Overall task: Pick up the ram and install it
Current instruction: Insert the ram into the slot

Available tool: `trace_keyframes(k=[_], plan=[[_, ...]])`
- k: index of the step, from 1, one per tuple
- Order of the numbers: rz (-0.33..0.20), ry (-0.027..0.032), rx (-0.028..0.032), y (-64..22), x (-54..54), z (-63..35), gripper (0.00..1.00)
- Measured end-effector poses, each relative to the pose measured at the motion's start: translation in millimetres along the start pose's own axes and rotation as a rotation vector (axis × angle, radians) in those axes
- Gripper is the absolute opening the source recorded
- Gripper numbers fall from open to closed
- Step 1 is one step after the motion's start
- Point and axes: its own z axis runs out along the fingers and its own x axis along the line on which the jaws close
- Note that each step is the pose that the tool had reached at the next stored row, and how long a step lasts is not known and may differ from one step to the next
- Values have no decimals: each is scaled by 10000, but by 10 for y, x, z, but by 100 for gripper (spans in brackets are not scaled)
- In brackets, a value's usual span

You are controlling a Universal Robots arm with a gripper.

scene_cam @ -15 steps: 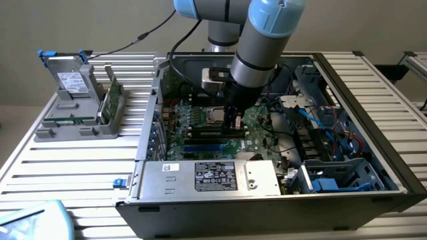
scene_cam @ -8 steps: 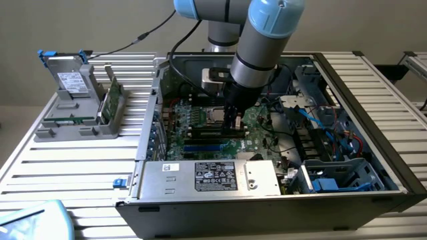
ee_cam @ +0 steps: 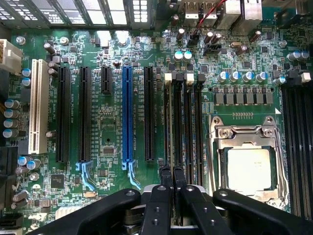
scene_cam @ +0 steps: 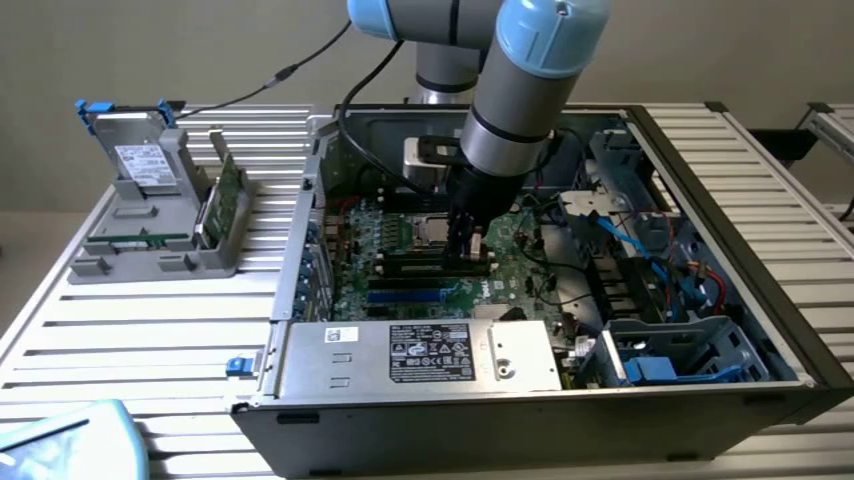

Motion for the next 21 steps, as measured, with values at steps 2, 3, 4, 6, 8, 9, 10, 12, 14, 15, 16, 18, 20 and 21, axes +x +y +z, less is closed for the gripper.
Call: trace_keyframes(k=[2, 3, 4, 6, 8, 9, 10, 12, 14, 15, 16, 18, 20, 21], plan=[[0, 2, 0, 0, 0, -1, 13], [-1, 2, -1, 0, 0, -1, 13], [0, 3, -1, 0, 0, -1, 13], [-1, 2, -1, 0, 0, -1, 13], [-1, 3, -1, 0, 0, -1, 13], [-1, 3, -1, 0, 0, -1, 13], [-1, 3, -1, 0, 0, -1, 13], [-1, 3, -1, 0, 0, -1, 13], [-1, 3, -1, 0, 0, -1, 13], [-1, 3, -1, 0, 0, -1, 13], [-1, 3, -1, 0, 0, -1, 13], [-1, 3, -1, 0, 0, -1, 13], [-1, 3, -1, 0, 0, -1, 13], [0, 3, -1, 0, 0, -1, 13]])
